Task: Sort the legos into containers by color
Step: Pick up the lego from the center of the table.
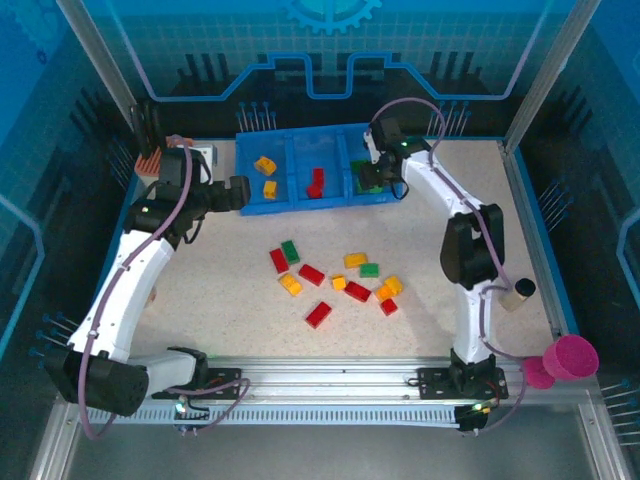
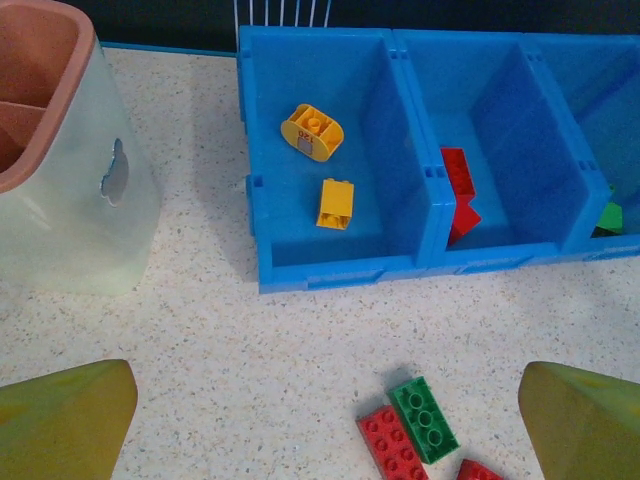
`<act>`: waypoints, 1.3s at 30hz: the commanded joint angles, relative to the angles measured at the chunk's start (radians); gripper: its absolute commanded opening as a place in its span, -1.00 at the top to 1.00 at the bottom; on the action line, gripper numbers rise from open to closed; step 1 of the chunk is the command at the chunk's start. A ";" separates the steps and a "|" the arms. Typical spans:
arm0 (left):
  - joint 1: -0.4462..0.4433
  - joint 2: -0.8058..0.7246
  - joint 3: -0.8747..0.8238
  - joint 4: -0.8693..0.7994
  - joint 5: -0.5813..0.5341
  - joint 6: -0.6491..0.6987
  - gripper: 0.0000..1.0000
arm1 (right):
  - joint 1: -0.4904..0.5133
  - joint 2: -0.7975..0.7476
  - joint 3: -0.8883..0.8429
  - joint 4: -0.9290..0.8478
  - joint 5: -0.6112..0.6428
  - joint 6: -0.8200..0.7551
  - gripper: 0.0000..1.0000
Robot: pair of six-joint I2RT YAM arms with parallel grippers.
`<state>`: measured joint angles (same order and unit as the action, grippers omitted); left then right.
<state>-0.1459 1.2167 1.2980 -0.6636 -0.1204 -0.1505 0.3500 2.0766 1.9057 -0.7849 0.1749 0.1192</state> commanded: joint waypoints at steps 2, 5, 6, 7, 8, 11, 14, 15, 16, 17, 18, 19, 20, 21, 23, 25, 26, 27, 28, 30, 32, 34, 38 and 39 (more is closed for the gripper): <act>0.000 0.016 0.000 0.008 0.040 0.021 -0.98 | 0.058 -0.147 -0.179 -0.001 -0.013 0.030 -0.31; 0.000 0.015 0.000 0.009 0.049 0.020 -0.98 | 0.088 -0.237 -0.323 0.001 -0.009 0.098 -0.37; 0.000 0.015 -0.002 0.010 0.052 0.021 -0.98 | 0.099 -0.266 -0.371 0.000 -0.012 0.126 -0.39; 0.000 0.015 -0.002 0.010 0.056 0.022 -0.99 | 0.109 -0.293 -0.415 0.002 -0.012 0.156 -0.41; 0.000 0.015 -0.002 0.010 0.057 0.025 -0.98 | 0.116 -0.312 -0.455 0.004 -0.014 0.180 -0.43; 0.000 0.014 0.009 0.001 0.065 0.024 -0.98 | 0.134 -0.363 -0.571 0.004 -0.042 0.272 -0.50; 0.000 0.006 0.029 -0.004 0.105 0.019 -0.99 | 0.161 -0.410 -0.686 0.036 -0.067 0.351 -0.57; 0.000 0.004 0.036 -0.009 0.116 0.020 -0.98 | 0.170 -0.421 -0.719 0.050 -0.078 0.376 -0.60; 0.000 0.005 0.046 -0.016 0.120 0.022 -0.99 | 0.179 -0.427 -0.744 0.059 -0.083 0.401 -0.61; 0.000 0.005 0.054 -0.019 0.121 0.026 -0.99 | 0.186 -0.429 -0.762 0.067 -0.088 0.421 -0.62; 0.000 0.006 0.060 -0.019 0.127 0.032 -0.98 | 0.197 -0.433 -0.781 0.080 -0.094 0.440 -0.64; 0.000 0.006 0.067 -0.020 0.130 0.035 -0.98 | 0.209 -0.431 -0.794 0.093 -0.098 0.457 -0.64; 0.000 0.007 0.072 -0.022 0.133 0.040 -0.98 | 0.217 -0.427 -0.804 0.101 -0.099 0.469 -0.65; 0.000 0.012 0.081 -0.030 0.137 0.045 -0.98 | 0.226 -0.421 -0.808 0.107 -0.099 0.482 -0.66; 0.000 0.014 0.102 -0.049 0.150 0.046 -0.99 | 0.240 -0.405 -0.811 0.117 -0.099 0.497 -0.66; 0.000 0.002 0.105 -0.049 0.166 0.045 -0.98 | 0.252 -0.380 -0.803 0.119 -0.093 0.504 -0.67; 0.000 -0.004 0.103 -0.049 0.166 0.045 -0.98 | 0.255 -0.367 -0.798 0.117 -0.085 0.504 -0.67; 0.000 -0.010 0.100 -0.049 0.166 0.045 -0.98 | 0.257 -0.352 -0.790 0.118 -0.079 0.502 -0.66; 0.000 -0.015 0.098 -0.051 0.162 0.046 -0.98 | 0.259 -0.332 -0.780 0.113 -0.068 0.503 -0.66; 0.000 -0.022 0.098 -0.058 0.157 0.053 -0.99 | 0.260 -0.292 -0.741 0.074 -0.045 0.510 -0.63; 0.000 -0.028 0.096 -0.063 0.146 0.061 -0.98 | 0.268 -0.252 -0.703 0.035 -0.011 0.506 -0.61; 0.000 -0.038 0.089 -0.064 0.135 0.068 -0.98 | 0.274 -0.213 -0.667 -0.004 0.025 0.497 -0.59; 0.000 -0.047 0.078 -0.064 0.124 0.075 -0.99 | 0.276 -0.172 -0.651 -0.007 0.032 0.488 -0.43; 0.000 -0.049 0.075 -0.066 0.122 0.076 -0.98 | 0.277 -0.165 -0.651 -0.006 0.030 0.488 -0.36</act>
<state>-0.1459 1.1919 1.3739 -0.7071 0.0151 -0.0978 0.6128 1.8858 1.2339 -0.7422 0.1772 0.6033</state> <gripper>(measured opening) 0.992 0.697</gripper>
